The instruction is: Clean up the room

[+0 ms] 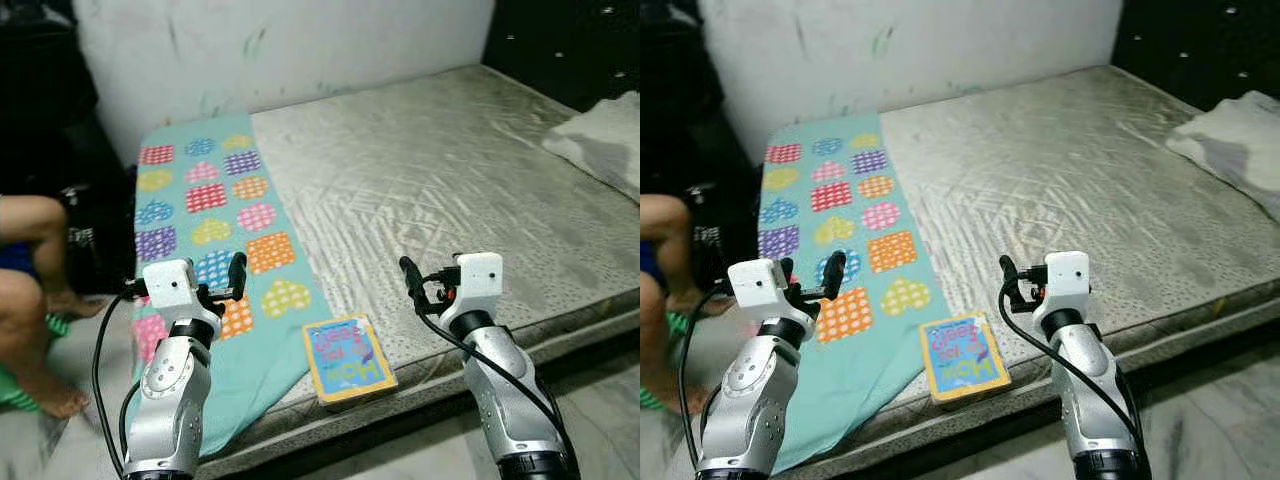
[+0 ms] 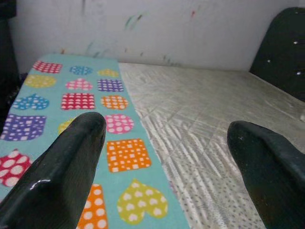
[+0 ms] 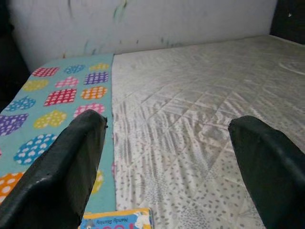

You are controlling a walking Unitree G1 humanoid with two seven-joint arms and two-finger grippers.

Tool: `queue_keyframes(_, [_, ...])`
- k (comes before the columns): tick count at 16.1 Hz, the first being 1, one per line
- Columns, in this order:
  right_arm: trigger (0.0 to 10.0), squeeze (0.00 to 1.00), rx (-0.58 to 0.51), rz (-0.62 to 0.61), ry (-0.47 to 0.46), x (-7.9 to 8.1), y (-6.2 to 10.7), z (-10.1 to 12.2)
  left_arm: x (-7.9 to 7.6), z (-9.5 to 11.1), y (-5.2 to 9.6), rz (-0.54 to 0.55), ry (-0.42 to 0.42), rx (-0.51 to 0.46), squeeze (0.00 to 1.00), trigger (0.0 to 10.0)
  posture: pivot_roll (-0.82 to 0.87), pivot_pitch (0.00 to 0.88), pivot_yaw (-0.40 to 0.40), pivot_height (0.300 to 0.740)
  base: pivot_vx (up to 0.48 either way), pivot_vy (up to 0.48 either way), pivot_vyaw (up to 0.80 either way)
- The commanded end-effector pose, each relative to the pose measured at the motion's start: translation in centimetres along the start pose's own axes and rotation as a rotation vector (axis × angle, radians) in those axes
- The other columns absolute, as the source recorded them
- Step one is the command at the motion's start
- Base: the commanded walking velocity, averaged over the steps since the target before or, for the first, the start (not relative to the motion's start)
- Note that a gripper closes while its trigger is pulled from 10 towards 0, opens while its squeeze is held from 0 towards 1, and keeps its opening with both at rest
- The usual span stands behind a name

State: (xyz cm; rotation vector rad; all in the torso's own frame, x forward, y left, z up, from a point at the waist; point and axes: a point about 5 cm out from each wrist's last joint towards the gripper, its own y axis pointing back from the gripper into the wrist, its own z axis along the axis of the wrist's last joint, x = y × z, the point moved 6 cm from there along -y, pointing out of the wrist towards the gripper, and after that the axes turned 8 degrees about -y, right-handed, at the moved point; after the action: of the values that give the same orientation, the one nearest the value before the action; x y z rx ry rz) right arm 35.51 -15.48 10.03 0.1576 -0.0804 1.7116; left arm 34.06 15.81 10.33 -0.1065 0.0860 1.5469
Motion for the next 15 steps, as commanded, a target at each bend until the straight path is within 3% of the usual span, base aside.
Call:
queue_keyframes(1, [10.0, 0.00, -0.036, -0.001, 0.000, 0.3, 0.0, 0.7, 0.4, 0.2, -0.1, -0.007, -0.017, 0.000, 0.00, 10.0, -0.23, 0.000, 0.146, 0.740, 0.000, 0.000, 0.00])
queue_keyframes(4, [10.0, 0.00, -0.053, -0.075, -0.016, -1.1, 0.5, 0.9, 0.3, 0.2, -0.1, -0.023, -0.029, 0.001, 0.00, 10.0, -0.24, 0.000, 0.165, 0.740, 0.000, 0.000, 0.00])
queue_keyframes(7, [10.0, 0.00, -0.034, -0.095, -0.008, -1.6, 1.3, 0.1, 1.7, 0.5, 0.0, 0.037, -0.058, -0.019, 0.00, 10.0, -0.24, 0.000, 0.154, 0.740, 0.000, 0.000, -0.80])
queue_keyframes(10, [10.0, 0.00, -0.025, -0.072, 0.019, -1.4, 1.0, 0.2, 1.8, 0.5, 0.1, 0.049, -0.041, -0.022, 0.00, 10.0, -0.23, 0.000, 0.136, 0.740, 0.000, 0.000, -0.80])
queue_keyframes(15, [10.0, 0.00, 0.007, -0.123, 0.061, -2.2, 1.1, 0.1, 2.3, 0.6, 1.1, 0.067, -0.039, -0.013, 0.00, 10.0, -0.20, 0.000, 0.110, 0.740, 0.000, 0.000, 0.00])
